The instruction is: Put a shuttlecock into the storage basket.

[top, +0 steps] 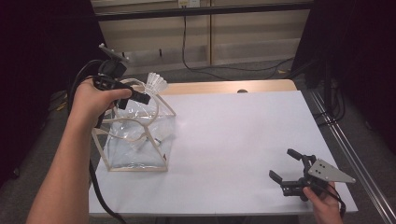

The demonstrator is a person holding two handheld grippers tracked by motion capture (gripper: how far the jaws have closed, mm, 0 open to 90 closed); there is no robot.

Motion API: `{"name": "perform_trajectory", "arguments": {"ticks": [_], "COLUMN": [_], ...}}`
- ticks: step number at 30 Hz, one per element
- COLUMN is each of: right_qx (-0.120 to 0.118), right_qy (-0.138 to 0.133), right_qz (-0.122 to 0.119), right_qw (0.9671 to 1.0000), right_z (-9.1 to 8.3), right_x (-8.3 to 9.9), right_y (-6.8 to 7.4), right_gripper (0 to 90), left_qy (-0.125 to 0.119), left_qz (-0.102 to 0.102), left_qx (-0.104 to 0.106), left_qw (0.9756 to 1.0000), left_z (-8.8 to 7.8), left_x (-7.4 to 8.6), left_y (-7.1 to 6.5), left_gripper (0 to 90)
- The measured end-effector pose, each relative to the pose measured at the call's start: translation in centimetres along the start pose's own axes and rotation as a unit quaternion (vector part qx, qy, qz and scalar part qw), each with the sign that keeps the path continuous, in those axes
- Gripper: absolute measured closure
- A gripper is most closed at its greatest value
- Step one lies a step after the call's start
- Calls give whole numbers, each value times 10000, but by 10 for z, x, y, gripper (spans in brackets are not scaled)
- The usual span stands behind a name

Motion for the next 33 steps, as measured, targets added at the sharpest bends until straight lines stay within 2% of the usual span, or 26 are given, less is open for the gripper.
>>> {"name": "perform_trajectory", "arguments": {"ticks": [33], "right_qx": [-5], "right_qy": [0], "right_qz": [5], "right_qw": [10000], "right_z": [0], "right_x": [0], "right_y": [0], "right_gripper": [7], "left_qy": [-120], "left_qz": [-194], "left_qx": [-213], "left_qw": [9995], "left_z": [-9], "left_x": [5], "left_y": [21], "left_gripper": [656]}}
Point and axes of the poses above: each handheld gripper's, and its own axes: z roughly forward along the jaws, x roughly out of its underside, y roughly to its left, the point moved 8 cm from there along z, roughly forward along the jaws, and after that the axes turned 3 degrees about -y, right-handed, at the moved point
